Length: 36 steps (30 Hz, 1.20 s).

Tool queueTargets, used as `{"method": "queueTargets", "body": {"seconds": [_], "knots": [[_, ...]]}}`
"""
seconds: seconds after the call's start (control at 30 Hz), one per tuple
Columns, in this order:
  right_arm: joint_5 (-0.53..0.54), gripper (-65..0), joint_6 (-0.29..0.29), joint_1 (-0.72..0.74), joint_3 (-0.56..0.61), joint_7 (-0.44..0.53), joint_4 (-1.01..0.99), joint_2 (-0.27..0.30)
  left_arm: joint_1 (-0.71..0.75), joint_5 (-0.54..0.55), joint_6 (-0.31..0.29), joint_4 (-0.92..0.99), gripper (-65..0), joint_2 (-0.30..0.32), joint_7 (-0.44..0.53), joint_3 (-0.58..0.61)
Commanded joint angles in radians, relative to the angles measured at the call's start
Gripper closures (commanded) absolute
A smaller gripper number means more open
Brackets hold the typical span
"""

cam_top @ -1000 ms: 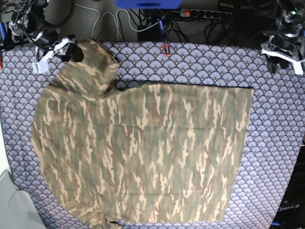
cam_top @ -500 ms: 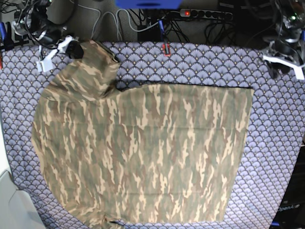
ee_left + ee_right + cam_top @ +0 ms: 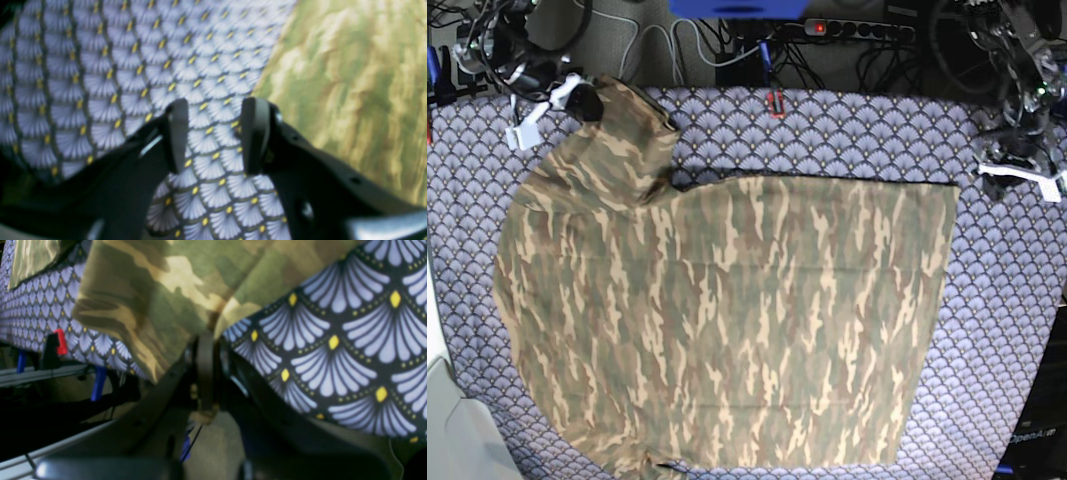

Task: Fold the T-shirt properly
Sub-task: 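Move the left gripper to the shirt's shoulder corner and grasp it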

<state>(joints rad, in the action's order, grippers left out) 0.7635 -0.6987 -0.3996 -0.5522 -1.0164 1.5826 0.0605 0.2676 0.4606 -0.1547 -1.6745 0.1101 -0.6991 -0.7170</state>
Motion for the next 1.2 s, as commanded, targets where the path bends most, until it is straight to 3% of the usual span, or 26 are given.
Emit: {"method": "queueTargets", "body": {"seconds": [0.0, 0.2, 0.47, 0.77, 1.03, 1.17], "knots": [[-0.035, 0.0, 0.001, -0.009, 0.001, -0.028, 0.003, 0.006, -0.031, 0.014, -0.006, 0.004, -25.9, 0.013, 0.025, -0.002], [-0.035, 0.0, 0.001, -0.009, 0.017, -0.028, 0.003, 0.009, -0.086, 0.014, -0.007, 0.126, -25.7, 0.013, 0.029, 0.03], [-0.035, 0.0, 0.001, -0.009, 0.077, -0.028, 0.003, 0.011, -0.084, 0.014, -0.007, 0.149, -25.7, 0.006, 0.124, 0.118], [-0.035, 0.0, 0.001, -0.009, 0.085, -0.028, 0.003, 0.011, -0.074, 0.014, -0.006, 0.153, -25.7, -0.011, 0.124, 0.115], [-0.035, 0.0, 0.001, -0.009, 0.085, -0.028, 0.003, 0.011, -0.078, 0.014, -0.006, 0.27, -25.7, -0.013, 0.129, 0.115], [-0.035, 0.0, 0.001, -0.009, 0.085, -0.028, 0.003, 0.011, -0.075, 0.014, -0.006, 0.277, -25.7, -0.014, 0.184, 0.119]]}}
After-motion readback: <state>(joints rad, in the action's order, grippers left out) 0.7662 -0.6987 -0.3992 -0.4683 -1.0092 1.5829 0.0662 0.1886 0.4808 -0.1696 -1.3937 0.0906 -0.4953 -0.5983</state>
